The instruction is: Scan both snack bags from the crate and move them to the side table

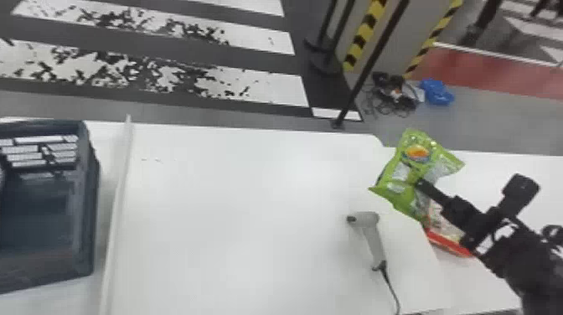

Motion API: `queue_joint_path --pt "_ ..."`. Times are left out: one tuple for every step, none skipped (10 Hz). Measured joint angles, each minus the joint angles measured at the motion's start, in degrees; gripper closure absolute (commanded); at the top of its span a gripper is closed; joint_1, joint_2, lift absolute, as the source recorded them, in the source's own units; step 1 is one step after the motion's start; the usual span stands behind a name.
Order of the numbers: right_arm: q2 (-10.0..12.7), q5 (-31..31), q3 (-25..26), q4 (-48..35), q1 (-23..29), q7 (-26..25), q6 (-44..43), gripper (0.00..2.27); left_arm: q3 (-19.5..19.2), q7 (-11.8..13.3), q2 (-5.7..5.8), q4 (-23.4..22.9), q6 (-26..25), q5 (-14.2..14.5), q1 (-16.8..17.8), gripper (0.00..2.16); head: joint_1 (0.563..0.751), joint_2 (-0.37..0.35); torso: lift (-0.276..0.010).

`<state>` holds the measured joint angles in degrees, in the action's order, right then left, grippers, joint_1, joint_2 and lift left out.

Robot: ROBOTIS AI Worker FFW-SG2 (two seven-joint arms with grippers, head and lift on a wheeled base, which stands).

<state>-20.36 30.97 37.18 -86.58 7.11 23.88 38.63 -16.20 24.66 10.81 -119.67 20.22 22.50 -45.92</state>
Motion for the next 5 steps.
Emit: queue_joint_path --pt "-0.1 0.21 0.37 2.46 -0.23 -4.47 -4.53 2.24 0.04 0.03 0.0 -0.07 -0.13 -0.01 0.02 0.07 0.695 -0.35 -0.029" --pt "-0.12 0.3 0.38 4.49 -0.49 -9.36 -8.63 2.24 0.12 0.03 0.0 -0.14 -0.14 -0.11 -0.05 0.07 0.695 -0.35 -0.029" --pt "-0.34 0.39 -0.07 7.5 -1.31 -15.92 -13.32 2.24 0.22 0.03 0.01 -0.26 -0.15 -0.27 -0.25 0.07 0.695 -0.35 -0.029" --pt "-0.89 0.49 -0.82 10.38 -2.08 -20.6 -17.59 2.24 0.28 0.03 0.14 -0.35 -0.15 -0.34 -0.41 0.07 0.695 -0.35 -0.029" --pt "-1.93 0.47 -1.66 14.37 -3.16 -24.56 -23.24 2.24 0.29 0.03 0.36 -0.47 -0.16 -0.35 -0.58 0.07 0.695 -0.35 -0.029"
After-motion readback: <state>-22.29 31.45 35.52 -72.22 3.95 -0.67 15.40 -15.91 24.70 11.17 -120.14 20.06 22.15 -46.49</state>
